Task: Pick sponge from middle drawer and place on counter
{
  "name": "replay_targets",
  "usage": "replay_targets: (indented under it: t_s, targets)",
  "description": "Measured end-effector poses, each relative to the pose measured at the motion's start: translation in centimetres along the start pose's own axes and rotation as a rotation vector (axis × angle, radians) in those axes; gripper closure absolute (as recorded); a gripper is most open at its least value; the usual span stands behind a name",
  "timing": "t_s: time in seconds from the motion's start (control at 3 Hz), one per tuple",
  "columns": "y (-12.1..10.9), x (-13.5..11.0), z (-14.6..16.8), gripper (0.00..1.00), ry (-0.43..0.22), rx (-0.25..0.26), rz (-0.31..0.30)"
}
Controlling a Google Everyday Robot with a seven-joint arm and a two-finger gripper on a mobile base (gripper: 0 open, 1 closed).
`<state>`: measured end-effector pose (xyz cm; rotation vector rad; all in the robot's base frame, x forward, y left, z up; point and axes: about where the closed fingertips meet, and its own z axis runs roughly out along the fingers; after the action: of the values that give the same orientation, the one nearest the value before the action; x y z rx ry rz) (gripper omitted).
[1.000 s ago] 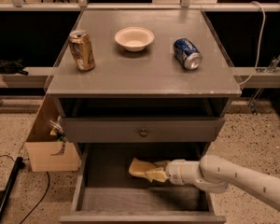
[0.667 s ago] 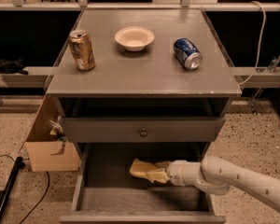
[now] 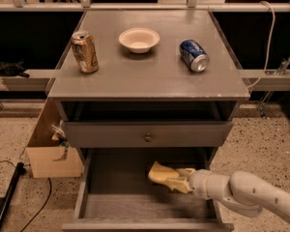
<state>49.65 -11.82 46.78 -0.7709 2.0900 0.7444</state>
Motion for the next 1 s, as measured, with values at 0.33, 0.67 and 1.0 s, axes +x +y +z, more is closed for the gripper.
replay_targets:
  t_s: [0.33, 0.67, 1.0]
  targets:
    - [-0.8, -2.3, -4.6, 1.0, -0.047, 0.067, -0.031]
    - [-1.0, -2.1, -4.9, 1.0, -0.047, 0.076, -0.039]
    - [-1.5, -1.6, -5.9, 1.0, -0.046, 0.103, -0.062]
